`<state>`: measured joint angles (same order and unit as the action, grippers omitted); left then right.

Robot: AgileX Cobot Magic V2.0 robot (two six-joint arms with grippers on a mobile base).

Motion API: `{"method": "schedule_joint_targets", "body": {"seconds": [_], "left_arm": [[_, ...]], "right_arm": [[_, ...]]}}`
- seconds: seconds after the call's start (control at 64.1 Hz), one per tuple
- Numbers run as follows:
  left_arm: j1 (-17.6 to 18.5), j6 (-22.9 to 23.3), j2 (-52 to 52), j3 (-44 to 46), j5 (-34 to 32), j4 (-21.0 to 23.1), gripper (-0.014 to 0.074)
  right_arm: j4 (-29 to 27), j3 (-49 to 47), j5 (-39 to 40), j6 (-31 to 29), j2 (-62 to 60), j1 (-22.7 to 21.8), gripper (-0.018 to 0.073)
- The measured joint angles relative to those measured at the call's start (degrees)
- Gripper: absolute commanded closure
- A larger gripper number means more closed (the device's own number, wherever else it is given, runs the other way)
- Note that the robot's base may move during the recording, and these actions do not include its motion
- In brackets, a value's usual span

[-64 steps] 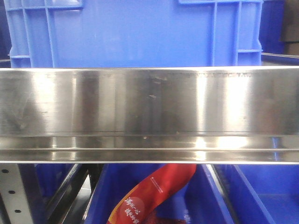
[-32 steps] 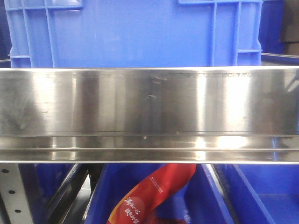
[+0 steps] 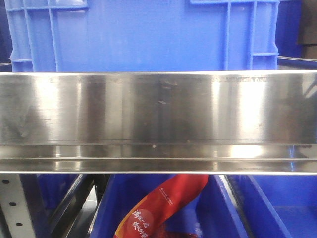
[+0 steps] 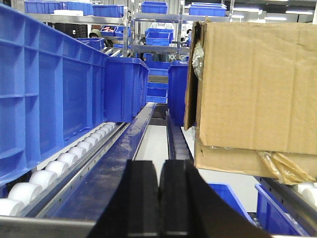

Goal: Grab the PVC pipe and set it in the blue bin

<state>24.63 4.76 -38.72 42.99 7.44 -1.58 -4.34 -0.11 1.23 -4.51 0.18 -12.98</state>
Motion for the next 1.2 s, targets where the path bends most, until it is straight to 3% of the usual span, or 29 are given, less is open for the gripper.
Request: {"method": "schedule_joint_targets", "body": {"seconds": [0.374, 0.593, 0.998, 1.201], "left_arm": [[-0.38, 0.0, 0.66, -0.62, 0.0, -0.62, 0.0707], [-6.58, 0.0, 9.68, -8.31, 0.18, -1.8, 0.0707], [-20.55, 0.0, 36.04, -34.12, 0.96, -3.12, 0.0707], [-22.24, -0.17, 38.32, -42.34, -1.92, 0.69, 0.0707]], "right_arm": [[0.0, 0.0, 0.0, 0.0, 0.0, 0.0, 0.0727], [0.0, 0.0, 0.0, 0.0, 0.0, 0.0, 0.0727], [0.0, 0.0, 0.0, 0.0, 0.0, 0.0, 0.0727], [0.0, 0.11, -0.11, 0.0, 0.0, 0.0, 0.0727]]}}
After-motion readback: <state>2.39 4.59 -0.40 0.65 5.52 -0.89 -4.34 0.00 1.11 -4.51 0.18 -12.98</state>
